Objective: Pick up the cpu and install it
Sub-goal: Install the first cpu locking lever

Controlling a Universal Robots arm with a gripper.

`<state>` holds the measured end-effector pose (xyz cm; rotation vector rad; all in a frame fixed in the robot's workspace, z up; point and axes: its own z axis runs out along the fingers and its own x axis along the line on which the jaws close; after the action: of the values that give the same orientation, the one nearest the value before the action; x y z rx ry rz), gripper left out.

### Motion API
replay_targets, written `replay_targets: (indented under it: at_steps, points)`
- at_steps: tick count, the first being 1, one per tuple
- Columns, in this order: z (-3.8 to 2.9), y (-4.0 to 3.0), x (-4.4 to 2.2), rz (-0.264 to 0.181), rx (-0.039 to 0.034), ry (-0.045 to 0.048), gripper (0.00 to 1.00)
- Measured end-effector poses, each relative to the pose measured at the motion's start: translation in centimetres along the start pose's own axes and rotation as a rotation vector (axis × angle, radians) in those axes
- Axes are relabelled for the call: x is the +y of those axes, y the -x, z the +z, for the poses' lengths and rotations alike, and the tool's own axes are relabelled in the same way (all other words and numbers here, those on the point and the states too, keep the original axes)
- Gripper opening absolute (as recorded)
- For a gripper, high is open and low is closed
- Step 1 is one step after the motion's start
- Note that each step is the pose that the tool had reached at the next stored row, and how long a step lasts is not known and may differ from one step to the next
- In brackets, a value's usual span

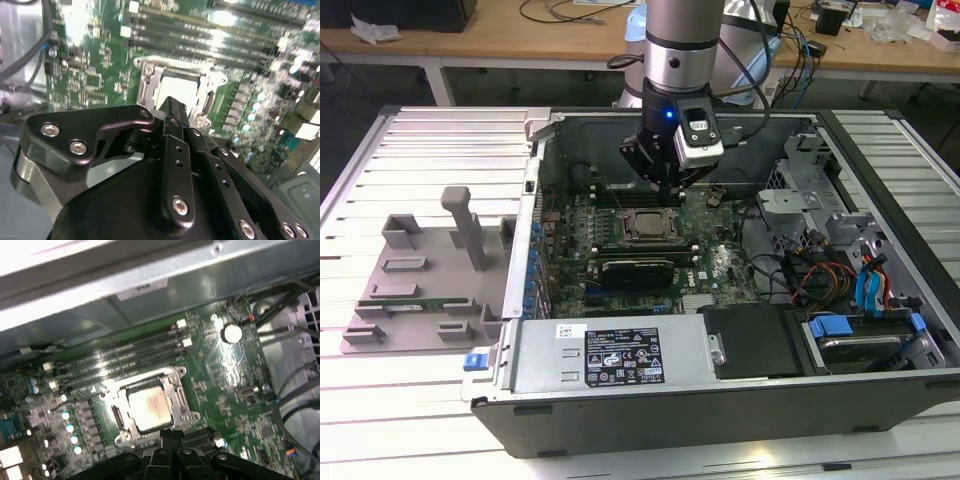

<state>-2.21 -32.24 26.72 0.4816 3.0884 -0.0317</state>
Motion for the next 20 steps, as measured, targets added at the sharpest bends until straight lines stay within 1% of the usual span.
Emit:
replay_targets:
  at_steps: [1,2,4,8,9,10,11,12,13,16,17,18,20]
  points:
    - [0.01,0.00,0.00,-0.009,0.0046,0.0153,0.11]
    - [0.01,0.00,0.01,-0.025,0.0047,0.0162,0.11]
    - [0.02,0.00,0.01,-0.080,0.0042,0.0170,0.11]
    - [0.03,0.00,0.00,-0.171,0.0018,0.0131,0.11]
    - [0.03,0.00,0.00,-0.202,0.0000,0.0069,0.11]
    - [0.03,0.00,0.00,-0.238,-0.0028,-0.0027,0.11]
    - [0.03,0.01,0.00,-0.269,-0.0042,-0.0053,0.11]
    - [0.02,0.00,0.00,-0.303,-0.0049,-0.0055,0.11]
    - [0.03,0.00,0.01,-0.324,-0.0055,-0.0049,0.11]
    - [0.03,-0.07,-0.01,-0.328,-0.0056,-0.0048,0.11]
    - [0.03,-0.57,-0.17,-0.329,-0.0057,-0.0047,0.11]
    - [0.03,-0.84,-0.25,-0.329,-0.0057,-0.0047,0.11]
    - [0.01,-1.67,-0.52,-0.328,-0.0057,-0.0048,0.11]
